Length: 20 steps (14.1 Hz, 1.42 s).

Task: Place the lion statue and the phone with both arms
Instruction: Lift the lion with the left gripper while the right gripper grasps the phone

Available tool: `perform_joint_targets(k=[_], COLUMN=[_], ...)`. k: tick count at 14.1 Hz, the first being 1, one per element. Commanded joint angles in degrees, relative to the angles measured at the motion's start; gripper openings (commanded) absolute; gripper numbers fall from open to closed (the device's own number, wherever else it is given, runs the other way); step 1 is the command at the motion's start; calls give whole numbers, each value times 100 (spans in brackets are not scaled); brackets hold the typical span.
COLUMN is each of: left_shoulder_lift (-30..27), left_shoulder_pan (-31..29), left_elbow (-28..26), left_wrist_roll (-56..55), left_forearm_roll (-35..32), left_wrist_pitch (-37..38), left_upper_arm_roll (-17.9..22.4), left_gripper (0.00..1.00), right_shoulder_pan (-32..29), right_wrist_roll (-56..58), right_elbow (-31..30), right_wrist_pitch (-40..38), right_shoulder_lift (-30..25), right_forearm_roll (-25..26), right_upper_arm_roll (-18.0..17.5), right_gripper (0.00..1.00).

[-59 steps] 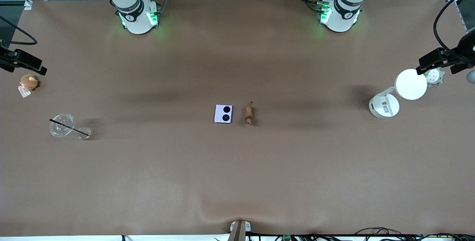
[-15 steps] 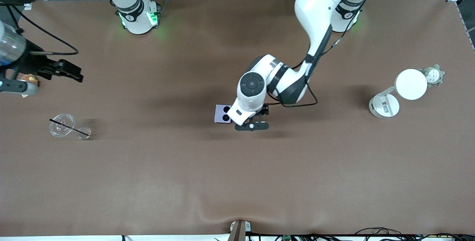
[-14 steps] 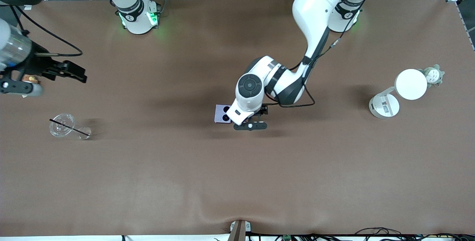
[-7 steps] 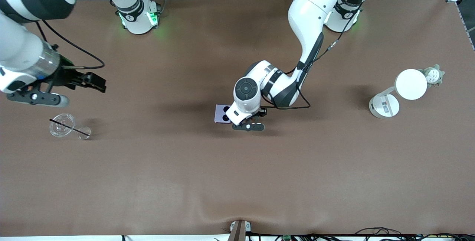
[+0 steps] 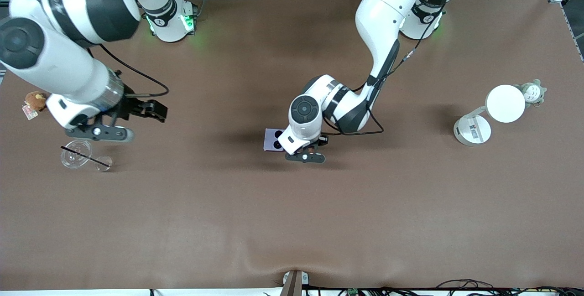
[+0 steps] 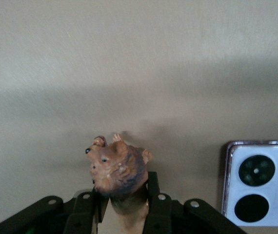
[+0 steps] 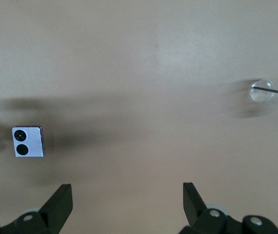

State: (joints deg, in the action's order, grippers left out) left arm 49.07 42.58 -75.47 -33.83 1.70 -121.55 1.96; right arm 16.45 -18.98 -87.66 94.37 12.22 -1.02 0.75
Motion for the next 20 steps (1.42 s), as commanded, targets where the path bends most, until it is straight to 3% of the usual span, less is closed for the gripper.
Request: perform_joint_targets(k=[1, 4, 8, 10, 14, 17, 20], left_shoulder_lift=[-388, -888, -1942, -2478, -3252, -3622, -3536], left_shoulder_pan=[-276, -740, -1461, -1804, -2095, -2832, -3404], left_elbow=[-109, -563, -2108, -2996, -4088, -5027, -5530], left_wrist_roll=[228, 289, 893, 1229, 1641, 2588, 3135], left_forearm_roll=[6, -3, -29, -29, -82, -82, -82], left_wrist_pitch=[280, 491, 72, -350, -536, -1359, -2106], left_upper_arm_roll=[-3, 6, -3, -3, 14, -3, 6], left_gripper=[0, 0, 0, 0, 0, 0, 0], right_shoulder_pan=[262, 621, 1132, 1412, 1809, 2046, 2178], right_wrist_roll=[-89, -97, -237, -683, -1319, -1337, -1853], right_elbow=[30, 30, 56, 56, 65, 83, 83], right_wrist_pitch=[186, 590, 1319, 1661, 2277, 2804, 3270], right_shoulder_lift=[254, 675, 1370, 1669, 2161, 2513, 2820], right_forearm_roll=[-30, -21, -73, -598, -592, -557, -548], right_upper_arm_roll=[30, 39, 30, 30, 39, 48, 48], right_gripper=[100, 100, 100, 100, 100, 100, 100])
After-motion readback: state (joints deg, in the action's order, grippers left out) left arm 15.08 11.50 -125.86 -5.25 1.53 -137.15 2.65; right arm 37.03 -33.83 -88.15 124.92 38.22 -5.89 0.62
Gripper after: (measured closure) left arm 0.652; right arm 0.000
